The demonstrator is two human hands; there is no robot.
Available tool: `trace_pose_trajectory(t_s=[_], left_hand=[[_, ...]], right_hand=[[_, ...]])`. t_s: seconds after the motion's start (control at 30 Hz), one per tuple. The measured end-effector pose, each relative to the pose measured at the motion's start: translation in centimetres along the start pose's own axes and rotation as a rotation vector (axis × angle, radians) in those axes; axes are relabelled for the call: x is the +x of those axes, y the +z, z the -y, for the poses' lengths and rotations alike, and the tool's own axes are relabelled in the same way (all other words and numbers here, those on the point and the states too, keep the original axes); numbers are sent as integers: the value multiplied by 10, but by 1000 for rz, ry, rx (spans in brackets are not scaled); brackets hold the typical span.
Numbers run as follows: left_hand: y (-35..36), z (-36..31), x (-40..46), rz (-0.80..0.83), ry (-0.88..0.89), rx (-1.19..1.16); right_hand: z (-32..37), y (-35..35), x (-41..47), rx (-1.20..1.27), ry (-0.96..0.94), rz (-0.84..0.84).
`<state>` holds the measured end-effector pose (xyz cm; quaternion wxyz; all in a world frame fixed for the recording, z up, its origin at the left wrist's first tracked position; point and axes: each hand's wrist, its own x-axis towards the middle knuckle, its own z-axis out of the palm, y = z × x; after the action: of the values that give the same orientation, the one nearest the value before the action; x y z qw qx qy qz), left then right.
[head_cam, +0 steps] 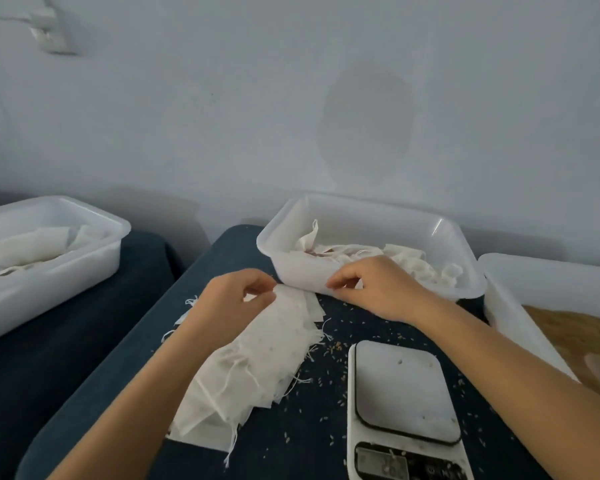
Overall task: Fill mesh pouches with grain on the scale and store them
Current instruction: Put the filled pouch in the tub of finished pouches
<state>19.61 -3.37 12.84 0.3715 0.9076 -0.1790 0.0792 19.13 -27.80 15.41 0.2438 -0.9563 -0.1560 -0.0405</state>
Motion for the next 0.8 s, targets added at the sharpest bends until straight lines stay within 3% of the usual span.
trace_pose_trajectory(t_s=[0.17,0.3,0.47,0.7,0.8], left_hand=[[12,33,-45,50,-99,117],[24,52,-77,34,-137,168],[33,63,-100,-54,-151,199],[36,69,-114,50,-140,200],[36,71,-116,21,-96,244]], right_hand=[[34,59,-3,8,-34,246],[54,101,-9,-19,-77,328],[66,128,-17,-40,-140,270],[67,140,-23,-206,-285,190],[65,138,-22,-93,-251,160]])
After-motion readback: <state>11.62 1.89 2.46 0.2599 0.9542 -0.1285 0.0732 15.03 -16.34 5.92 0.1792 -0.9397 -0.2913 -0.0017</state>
